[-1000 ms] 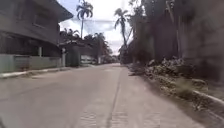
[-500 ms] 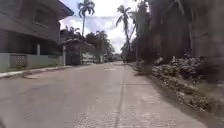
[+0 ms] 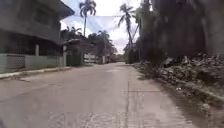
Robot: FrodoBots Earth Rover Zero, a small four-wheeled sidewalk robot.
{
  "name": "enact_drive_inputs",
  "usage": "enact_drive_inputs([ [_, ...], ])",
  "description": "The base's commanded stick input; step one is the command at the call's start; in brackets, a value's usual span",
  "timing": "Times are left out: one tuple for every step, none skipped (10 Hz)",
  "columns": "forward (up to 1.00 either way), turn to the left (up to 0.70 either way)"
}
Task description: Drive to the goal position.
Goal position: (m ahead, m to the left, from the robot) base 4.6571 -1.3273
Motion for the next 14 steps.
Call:
enact_drive_inputs([
  [0.75, -0.31],
  [0.94, -0.34],
  [1.0, -0.18],
  [1.0, 0.0],
  [1.0, 0.0],
  [1.0, 0.0],
  [1.0, 0.0],
  [1.0, -0.02],
  [1.0, -0.07],
  [1.0, -0.11],
  [1.0, -0.16],
  [1.0, -0.21],
  [1.0, -0.25],
  [1.0, -0.3],
])
